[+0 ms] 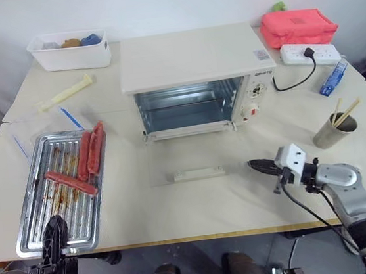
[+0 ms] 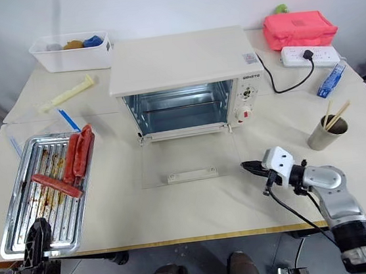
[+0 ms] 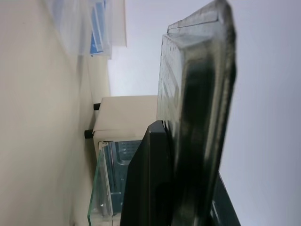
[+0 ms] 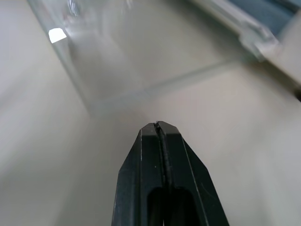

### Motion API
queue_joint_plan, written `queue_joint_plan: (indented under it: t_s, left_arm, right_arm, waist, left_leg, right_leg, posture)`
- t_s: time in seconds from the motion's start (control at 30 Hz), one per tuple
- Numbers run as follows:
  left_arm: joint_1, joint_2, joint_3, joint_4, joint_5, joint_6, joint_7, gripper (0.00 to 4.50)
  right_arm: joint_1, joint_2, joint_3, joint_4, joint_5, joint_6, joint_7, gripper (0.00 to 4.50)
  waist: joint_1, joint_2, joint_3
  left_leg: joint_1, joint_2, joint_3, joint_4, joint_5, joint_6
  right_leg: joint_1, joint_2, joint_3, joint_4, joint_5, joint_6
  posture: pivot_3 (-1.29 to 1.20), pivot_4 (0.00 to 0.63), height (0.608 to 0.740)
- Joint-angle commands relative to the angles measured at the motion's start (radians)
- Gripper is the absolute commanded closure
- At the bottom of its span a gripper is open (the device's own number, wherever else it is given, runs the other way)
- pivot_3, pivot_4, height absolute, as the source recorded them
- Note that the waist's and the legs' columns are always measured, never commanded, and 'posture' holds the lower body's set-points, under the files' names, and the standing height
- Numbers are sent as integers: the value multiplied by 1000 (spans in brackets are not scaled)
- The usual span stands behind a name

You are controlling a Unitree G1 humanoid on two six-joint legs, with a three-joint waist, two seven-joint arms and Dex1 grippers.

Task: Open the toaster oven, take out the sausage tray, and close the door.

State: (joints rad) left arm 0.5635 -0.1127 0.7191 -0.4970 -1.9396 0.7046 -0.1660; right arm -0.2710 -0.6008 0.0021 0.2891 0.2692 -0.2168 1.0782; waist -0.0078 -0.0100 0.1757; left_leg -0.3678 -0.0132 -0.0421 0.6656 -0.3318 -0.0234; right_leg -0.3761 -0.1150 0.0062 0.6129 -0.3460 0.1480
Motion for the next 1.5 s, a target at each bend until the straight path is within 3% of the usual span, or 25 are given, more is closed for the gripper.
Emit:
queue_joint_plan:
  t_s: [0.03, 0.33, 0.63, 0.73, 0.9, 1.03, 1.27, 1.4, 1.5]
  left_arm:
    - [-38, -17, -19, -50, -33, -38, 32, 4500]
    - [-120, -53, -26, -77, -33, -105, 126, 4500]
    - [-105, -30, -29, -114, -33, -115, 119, 4500]
    - [-78, 2, -78, -149, -33, -102, 108, 4500]
    - [-8, 99, -156, -149, -33, -45, 74, 4500]
    - [6, 197, -175, -118, -33, 2, 46, 4500]
    - [-59, 450, -180, 59, -33, 215, -44, 4500]
    - [-290, 618, -231, 303, -33, 422, -61, 4500]
    - [-465, 676, -273, 469, -33, 530, -54, 4500]
  right_arm:
    - [-16, 12, -16, -15, 100, 32, 98, 4479]
    - [-13, 16, -66, -187, 210, 174, 81, 4479]
    - [-174, 49, -186, -369, 415, 438, -113, 4479]
    - [-189, 43, -214, -404, 455, 500, -152, 4479]
    - [-84, -62, -223, -476, 444, 526, -46, 4479]
    - [62, -153, -269, -516, 430, 502, 40, 3590]
    - [313, -194, -406, -601, 367, 405, 67, 1289]
    - [509, -157, -502, -720, 335, 356, 43, 164]
    - [597, -133, -550, -783, 334, 356, 7, 73]
  waist:
    - [3, 0, 0]
    - [4, 2, 1]
    - [6, 3, 1]
    - [8, 3, 1]
    - [11, 3, 1]
    - [18, 3, 1]
    - [10, 5, 1]
    - [27, 7, 1]
    - [28, 7, 0]
  left_leg:
    - [-1, 2, 0, 0, -1, 1]
    - [-2, 5, 1, -1, -3, 1]
    - [-2, 6, 1, 0, -3, 1]
    - [-3, 6, 1, 0, -5, 1]
    - [-4, 5, 0, 0, -6, 4]
    - [-4, 6, 0, 0, -7, 3]
    - [0, 2, 2, 1, -5, 3]
    - [0, 0, -2, 0, -4, 2]
    - [0, -1, -2, 0, -3, 2]
  right_leg:
    - [0, 0, 0, -2, 0, 0]
    - [0, 0, 0, -6, 1, 2]
    - [0, 1, 0, -5, 1, 2]
    - [0, 1, -1, -7, 1, 2]
    - [0, 0, -1, -7, 1, 2]
    - [0, 1, -1, -9, 1, 2]
    - [2, 2, 0, -4, 1, 0]
    - [1, 2, -1, -1, 0, -1]
    - [0, 1, 0, 1, 0, -1]
  posture:
    - [0, 150, 740]
    - [0, 150, 740]
    - [0, 150, 740]
    - [0, 150, 740]
    - [0, 150, 740]
    - [0, 150, 740]
    - [0, 150, 740]
    - [0, 150, 740]
    - [0, 150, 740]
